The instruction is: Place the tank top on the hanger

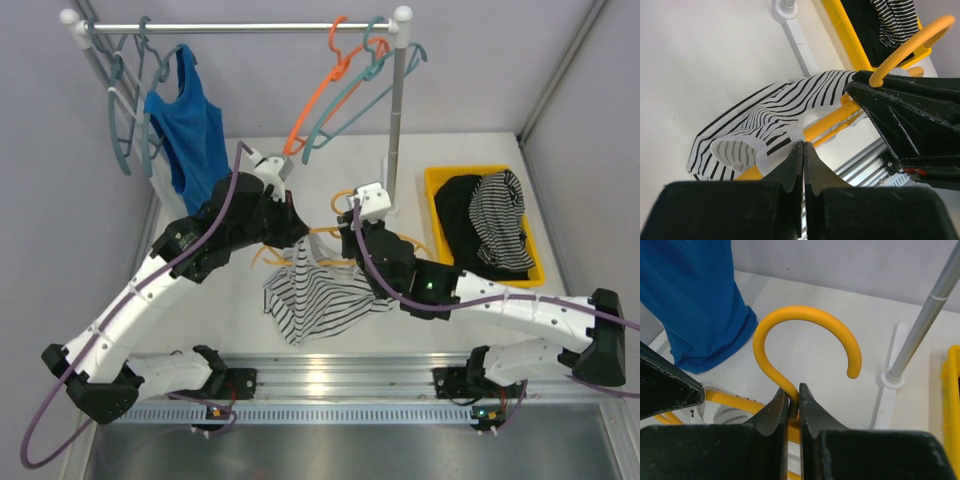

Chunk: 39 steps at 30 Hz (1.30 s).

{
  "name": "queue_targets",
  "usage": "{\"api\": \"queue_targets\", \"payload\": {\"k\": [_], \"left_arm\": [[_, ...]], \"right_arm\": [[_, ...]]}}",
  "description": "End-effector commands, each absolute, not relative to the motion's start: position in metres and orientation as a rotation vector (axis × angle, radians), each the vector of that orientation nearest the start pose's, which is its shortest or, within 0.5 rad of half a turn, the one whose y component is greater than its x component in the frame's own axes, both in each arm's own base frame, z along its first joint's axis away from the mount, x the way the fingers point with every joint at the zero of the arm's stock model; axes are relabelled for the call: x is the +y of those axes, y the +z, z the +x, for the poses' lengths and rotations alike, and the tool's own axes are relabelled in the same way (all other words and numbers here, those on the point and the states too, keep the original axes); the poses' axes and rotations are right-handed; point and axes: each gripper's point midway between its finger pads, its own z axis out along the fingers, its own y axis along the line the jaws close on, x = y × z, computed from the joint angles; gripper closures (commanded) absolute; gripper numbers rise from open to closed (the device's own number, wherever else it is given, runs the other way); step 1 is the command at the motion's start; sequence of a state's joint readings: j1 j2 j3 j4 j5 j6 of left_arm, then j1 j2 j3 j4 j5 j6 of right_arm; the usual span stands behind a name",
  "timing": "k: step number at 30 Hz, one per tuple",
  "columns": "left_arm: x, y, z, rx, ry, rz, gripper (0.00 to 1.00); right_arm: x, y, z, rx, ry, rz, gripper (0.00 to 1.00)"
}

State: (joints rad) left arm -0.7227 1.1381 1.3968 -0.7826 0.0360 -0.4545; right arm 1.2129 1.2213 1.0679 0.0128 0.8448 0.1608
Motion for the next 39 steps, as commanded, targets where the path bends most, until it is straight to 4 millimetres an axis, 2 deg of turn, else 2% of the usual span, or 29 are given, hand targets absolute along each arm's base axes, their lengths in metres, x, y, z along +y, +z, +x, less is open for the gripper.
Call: {"api": "queue_targets", "payload": {"k": [1, 3, 4, 5, 6, 8, 9, 12, 15, 19, 25, 33, 39], "left_arm": [[-0.232, 0.340, 0.223, 2.094, -0.745, 0.364, 1.00], [-0.230, 0.342, 0.222, 2.090, -0.739, 0.382, 0.98], [-0.229, 0.345, 0.220, 2.076, -0.736, 0.398, 0.94], [-0.229, 0.348, 0.218, 2.065, -0.746, 0.412, 0.87], [-0.229, 0.350, 0.217, 2.054, -0.750, 0.427, 0.74], [-0.226, 0.357, 0.215, 2.020, -0.735, 0.467, 0.64], [-0.223, 0.361, 0.214, 2.005, -0.725, 0.479, 0.54], [-0.215, 0.368, 0.213, 1.948, -0.665, 0.550, 0.46], [-0.210, 0.367, 0.210, 1.928, -0.631, 0.612, 0.43], [-0.208, 0.349, 0.208, 1.934, -0.589, 0.713, 0.39], [-0.232, 0.348, 0.184, 1.834, -0.800, 0.894, 0.38], [-0.245, 0.341, 0.184, 1.793, -0.865, 0.981, 0.38], [-0.247, 0.326, 0.185, 1.809, -0.877, 1.015, 0.40]], "right_arm": [[0.323, 0.359, 0.241, 1.565, 0.460, -0.227, 1.00], [0.324, 0.358, 0.239, 1.568, 0.469, -0.228, 1.00], [0.325, 0.356, 0.239, 1.569, 0.473, -0.232, 1.00], [0.324, 0.357, 0.238, 1.566, 0.479, -0.228, 1.00], [0.324, 0.357, 0.238, 1.565, 0.481, -0.228, 1.00], [0.324, 0.357, 0.237, 1.560, 0.494, -0.230, 1.00], [0.324, 0.358, 0.236, 1.556, 0.505, -0.234, 1.00], [0.322, 0.359, 0.232, 1.547, 0.524, -0.244, 1.00], [0.319, 0.359, 0.230, 1.546, 0.533, -0.249, 1.00], [0.313, 0.361, 0.225, 1.539, 0.557, -0.259, 1.00], [0.304, 0.360, 0.219, 1.544, 0.569, -0.274, 1.00], [0.300, 0.360, 0.213, 1.546, 0.593, -0.293, 1.00], [0.303, 0.359, 0.212, 1.553, 0.605, -0.310, 1.00]]}}
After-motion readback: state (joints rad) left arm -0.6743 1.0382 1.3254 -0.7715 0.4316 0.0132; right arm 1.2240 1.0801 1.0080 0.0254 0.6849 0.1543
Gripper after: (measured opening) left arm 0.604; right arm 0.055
